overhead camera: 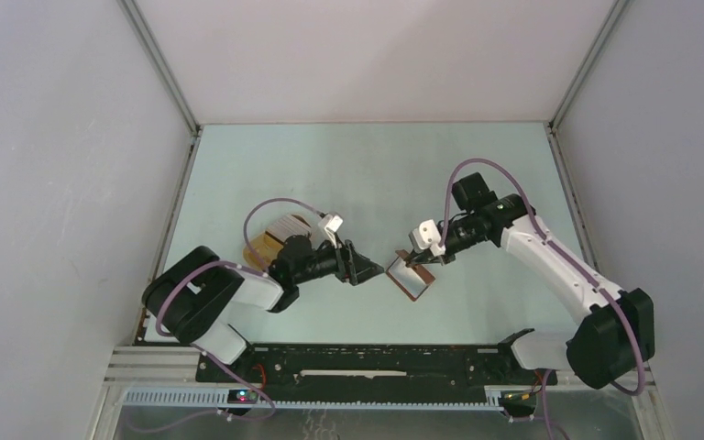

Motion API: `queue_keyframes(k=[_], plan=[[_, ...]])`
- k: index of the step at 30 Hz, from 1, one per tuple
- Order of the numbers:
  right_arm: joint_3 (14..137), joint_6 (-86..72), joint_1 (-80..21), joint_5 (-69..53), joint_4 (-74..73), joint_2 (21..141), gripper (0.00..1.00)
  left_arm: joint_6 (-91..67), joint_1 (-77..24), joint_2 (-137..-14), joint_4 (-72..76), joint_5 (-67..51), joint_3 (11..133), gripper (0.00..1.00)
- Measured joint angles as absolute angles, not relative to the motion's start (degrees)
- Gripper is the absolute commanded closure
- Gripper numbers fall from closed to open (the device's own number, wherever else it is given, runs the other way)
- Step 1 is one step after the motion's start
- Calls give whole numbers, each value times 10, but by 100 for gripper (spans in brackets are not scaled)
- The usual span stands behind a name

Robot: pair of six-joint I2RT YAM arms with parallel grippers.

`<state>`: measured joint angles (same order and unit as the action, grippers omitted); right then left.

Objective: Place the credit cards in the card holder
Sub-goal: Pick up the card holder from the center of the board.

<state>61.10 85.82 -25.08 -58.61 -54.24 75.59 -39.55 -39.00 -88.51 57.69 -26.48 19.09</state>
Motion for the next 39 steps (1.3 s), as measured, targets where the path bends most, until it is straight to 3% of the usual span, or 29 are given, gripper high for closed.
queue_keyframes(k=[12, 23, 39], plan=[[733, 863, -264, -593, -617, 742, 100, -405, -389, -936, 755, -301, 170, 15], [756, 877, -288, -602, -682, 741, 100, -345, -386, -895, 780, -378, 166, 15], [756, 902, -331, -623, -738, 742, 100, -114, -426, -843, 784, -477, 166, 17]])
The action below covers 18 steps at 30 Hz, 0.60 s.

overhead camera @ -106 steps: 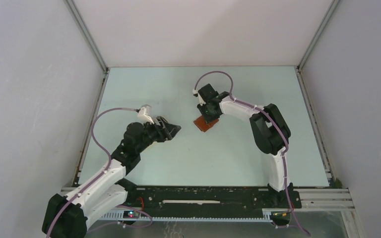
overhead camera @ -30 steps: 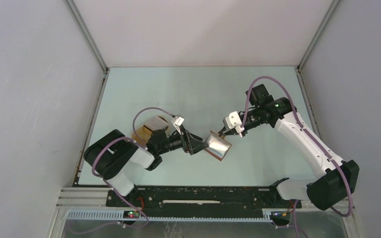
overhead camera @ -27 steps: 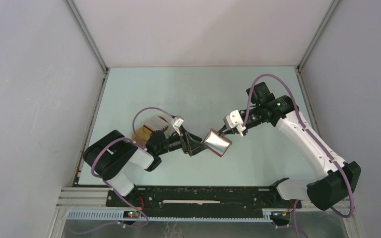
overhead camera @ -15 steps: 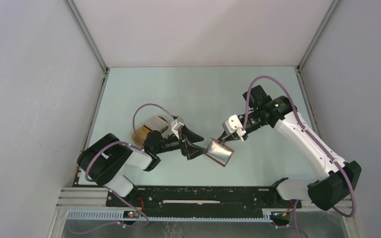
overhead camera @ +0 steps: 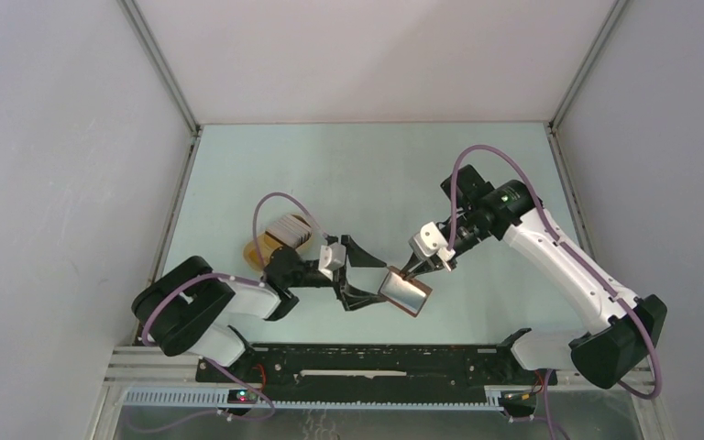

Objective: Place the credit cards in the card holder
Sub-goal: Pick up the card holder from the center of the board.

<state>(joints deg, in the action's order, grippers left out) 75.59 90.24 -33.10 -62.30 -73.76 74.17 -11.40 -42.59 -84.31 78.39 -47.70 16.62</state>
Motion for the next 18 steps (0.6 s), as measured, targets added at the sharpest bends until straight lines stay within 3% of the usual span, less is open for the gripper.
queue_keyframes(k=[11, 16, 18], plan=[[756, 923, -342, -635, -761, 756, 100, -84, -440, -853, 783, -491, 207, 24], [756, 931, -343, -635, -769, 760, 100, -84, -451, -871, 783, -502, 227, 39], [756, 933, -343, -635, -770, 762, 100, -85, -458, -879, 783, -510, 237, 41]])
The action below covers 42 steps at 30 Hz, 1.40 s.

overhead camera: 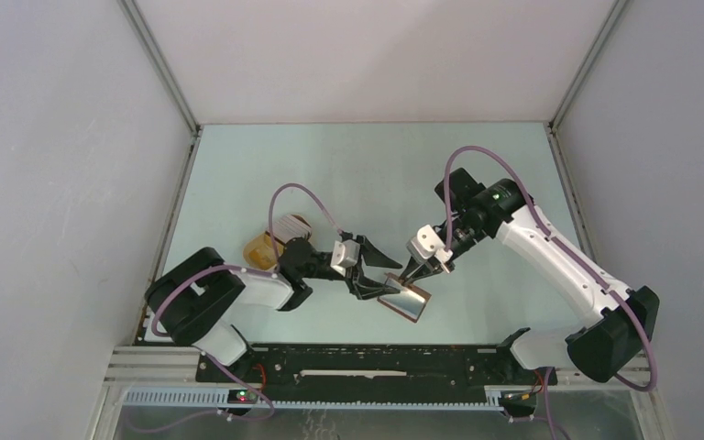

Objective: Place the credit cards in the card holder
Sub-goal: Pick up the card holder from the center of the board, then open the card holder at the center of the board.

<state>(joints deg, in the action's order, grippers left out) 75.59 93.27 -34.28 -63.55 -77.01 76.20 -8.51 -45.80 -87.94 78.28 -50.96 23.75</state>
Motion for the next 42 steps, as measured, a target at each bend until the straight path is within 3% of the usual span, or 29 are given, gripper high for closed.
queue_keyframes(k=[6, 12, 14, 17, 18, 20, 25, 32, 37, 42], plan=[[756, 938, -343, -635, -774, 768, 100, -86, -477, -908, 782, -528, 267, 43], [756, 943, -343, -635, -781, 769, 100, -86, -483, -924, 783, -539, 280, 53], [756, 944, -343, -636, -784, 769, 100, -87, -484, -930, 782, -543, 283, 66], [756, 945, -343, -635, -786, 770, 100, -97, -486, -939, 781, -547, 291, 97], [756, 945, -343, -635, -786, 770, 100, -101, -486, -941, 780, -549, 295, 100], [756, 945, -343, -636, -786, 772, 91, -107, -488, -945, 780, -549, 300, 100], [756, 916, -330, -637, -776, 778, 58, -124, -487, -944, 778, -522, 296, 100], [708, 700, -269, -601, -635, 723, 25, -179, -485, -881, 772, -379, 217, 100], [654, 578, -202, -610, -558, 663, 12, -246, -485, -801, 740, -240, 176, 100], [541, 402, -147, -635, -428, 646, 13, -327, -485, -717, 672, -110, 165, 100]])
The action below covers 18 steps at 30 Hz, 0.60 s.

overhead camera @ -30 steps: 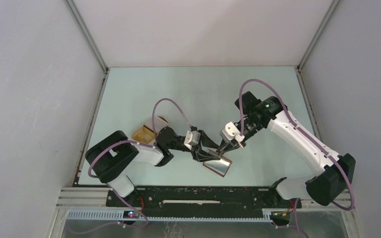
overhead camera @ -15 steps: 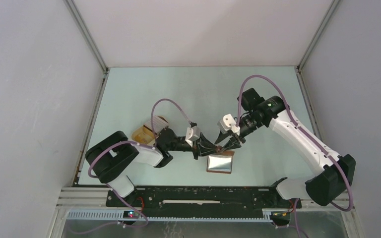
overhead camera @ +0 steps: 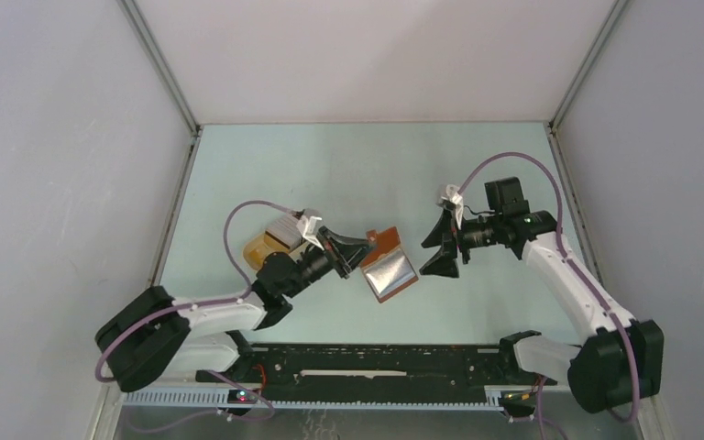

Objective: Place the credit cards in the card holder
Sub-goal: Open the card holder at the center of the board.

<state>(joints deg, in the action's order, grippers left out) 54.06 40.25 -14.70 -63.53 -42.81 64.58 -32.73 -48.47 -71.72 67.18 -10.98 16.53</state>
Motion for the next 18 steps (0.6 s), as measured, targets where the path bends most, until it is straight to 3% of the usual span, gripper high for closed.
queue_keyframes(k=[6, 18], plan=[[510, 226, -139, -654, -313, 727, 14, -411, -484, -634, 554, 9, 166, 100], [494, 23, -163, -668, -164, 791, 18, -452, -484, -554, 487, 94, 166, 100]])
